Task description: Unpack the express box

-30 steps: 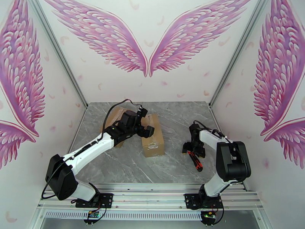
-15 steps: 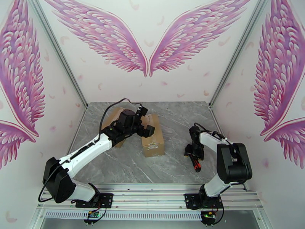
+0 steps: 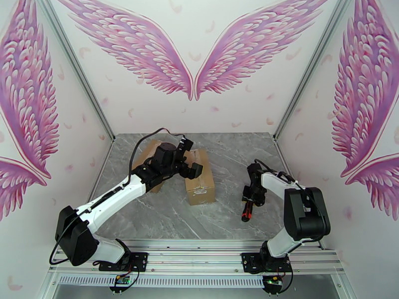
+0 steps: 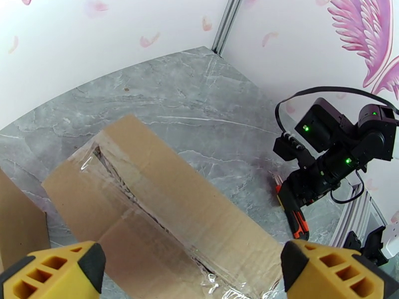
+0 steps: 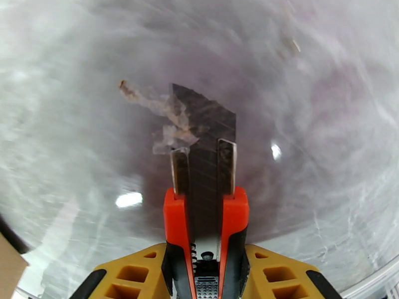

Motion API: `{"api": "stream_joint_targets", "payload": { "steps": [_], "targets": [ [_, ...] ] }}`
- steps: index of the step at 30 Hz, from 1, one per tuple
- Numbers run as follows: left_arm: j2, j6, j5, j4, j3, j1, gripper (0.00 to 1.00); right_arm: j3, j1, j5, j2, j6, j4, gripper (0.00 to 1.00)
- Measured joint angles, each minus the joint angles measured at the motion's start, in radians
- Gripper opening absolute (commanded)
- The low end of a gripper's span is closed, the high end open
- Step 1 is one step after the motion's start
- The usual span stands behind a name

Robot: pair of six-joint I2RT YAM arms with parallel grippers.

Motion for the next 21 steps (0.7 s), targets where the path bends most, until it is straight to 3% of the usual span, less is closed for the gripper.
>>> {"api": "stream_joint_targets", "payload": {
  "steps": [5, 10, 13, 21],
  "targets": [
    [0.000, -0.013, -0.001, 0.000, -0.002, 0.000, 0.99, 0.150, 0.056, 0.008, 0.118, -0.005, 0.026, 0.38],
    [0.000, -0.021, -0.004, 0.000, -0.002, 0.000, 0.99, 0.212, 0.088, 0.027, 0.202, -0.029, 0.037, 0.50],
    [0.000, -0.023, -0.006, 0.000, -0.002, 0.000, 0.99, 0.206, 0.093, 0.039, 0.207, -0.038, 0.039, 0.65],
    [0.000, -0.026, -0.017, -0.002, -0.002, 0.000, 0.99, 0.070, 0.140, 0.096, 0.108, -0.034, 0.122, 0.63]
  ]
}}
